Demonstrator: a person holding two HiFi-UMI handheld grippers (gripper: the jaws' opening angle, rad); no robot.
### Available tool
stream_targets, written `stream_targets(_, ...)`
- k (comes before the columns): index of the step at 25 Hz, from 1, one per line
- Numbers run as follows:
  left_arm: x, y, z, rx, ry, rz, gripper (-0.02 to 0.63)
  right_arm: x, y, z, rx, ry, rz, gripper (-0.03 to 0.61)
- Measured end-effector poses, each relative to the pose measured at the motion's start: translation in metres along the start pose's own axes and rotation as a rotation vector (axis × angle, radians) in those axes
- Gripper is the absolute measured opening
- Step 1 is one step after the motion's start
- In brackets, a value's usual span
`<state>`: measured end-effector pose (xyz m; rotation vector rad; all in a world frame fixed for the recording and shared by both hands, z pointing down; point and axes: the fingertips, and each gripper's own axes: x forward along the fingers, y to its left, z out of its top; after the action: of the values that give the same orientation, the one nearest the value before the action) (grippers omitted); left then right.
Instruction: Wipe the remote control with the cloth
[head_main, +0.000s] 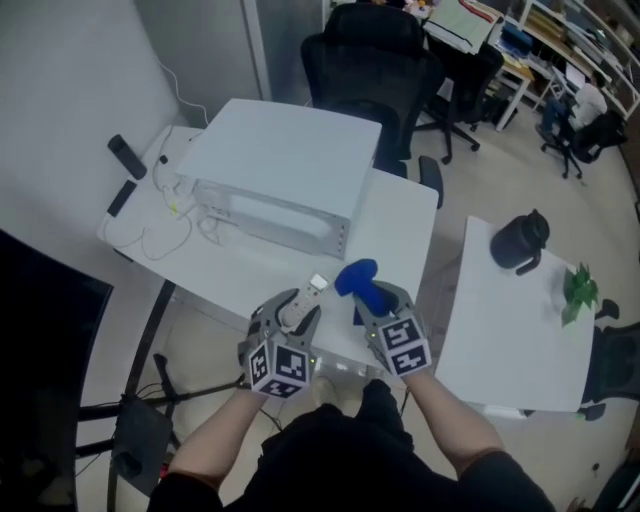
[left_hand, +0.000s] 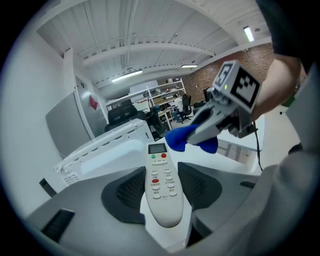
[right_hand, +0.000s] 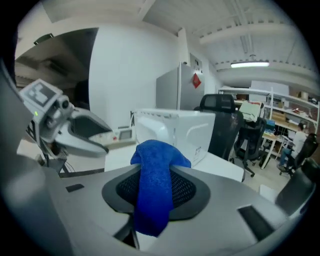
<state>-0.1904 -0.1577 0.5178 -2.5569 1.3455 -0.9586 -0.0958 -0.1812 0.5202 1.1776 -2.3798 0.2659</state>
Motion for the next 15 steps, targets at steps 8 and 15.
stream_targets(8,-0.004,-0.045,0.056,0.214,-0.075,-0.028,0.209,-0.071,0.078,0.055,-0.198,-0.026,0.221,0.132)
stream_targets(15,-0.015,-0.1,0.093,0.424,-0.143,0.001,0.207,-0.106,0.054,0.028,-0.291,0.099,0.239,0.123)
